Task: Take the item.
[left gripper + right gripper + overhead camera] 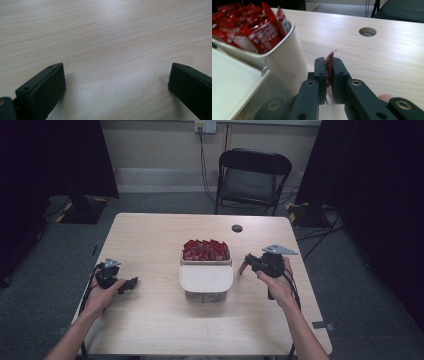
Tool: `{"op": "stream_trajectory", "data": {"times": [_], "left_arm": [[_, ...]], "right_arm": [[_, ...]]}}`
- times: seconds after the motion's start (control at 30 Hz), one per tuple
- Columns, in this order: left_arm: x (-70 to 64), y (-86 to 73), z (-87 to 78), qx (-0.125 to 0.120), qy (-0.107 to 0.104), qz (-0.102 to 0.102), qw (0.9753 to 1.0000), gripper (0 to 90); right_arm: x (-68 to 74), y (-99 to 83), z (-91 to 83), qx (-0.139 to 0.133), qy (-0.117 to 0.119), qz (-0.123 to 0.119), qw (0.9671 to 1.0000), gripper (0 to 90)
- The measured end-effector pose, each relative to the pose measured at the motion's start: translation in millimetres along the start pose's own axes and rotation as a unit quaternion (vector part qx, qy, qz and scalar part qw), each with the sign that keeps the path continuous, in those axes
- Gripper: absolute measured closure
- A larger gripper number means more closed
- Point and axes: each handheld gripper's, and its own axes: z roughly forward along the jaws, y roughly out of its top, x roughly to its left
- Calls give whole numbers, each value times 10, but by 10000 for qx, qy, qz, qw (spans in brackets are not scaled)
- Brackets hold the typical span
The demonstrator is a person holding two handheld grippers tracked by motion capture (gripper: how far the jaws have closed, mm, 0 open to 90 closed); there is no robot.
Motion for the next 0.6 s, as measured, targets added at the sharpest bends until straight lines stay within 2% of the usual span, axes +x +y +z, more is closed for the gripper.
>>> {"op": "stream_trajectory", "data": {"times": [0.17, 0.3, 0.6], "left_arm": [[2, 0, -1, 10, -1, 14, 10000, 7], [2, 0, -1, 9, -2, 14, 10000, 7], [-1, 0, 0, -1, 3, -1, 10000, 7]], "right_arm": [[17, -37, -35, 53, 18, -61, 10000, 847], [9, -59, -54, 60, 70, -16, 10000, 848], [-5, -114, -126, 137, 36, -54, 9999, 844]]}}
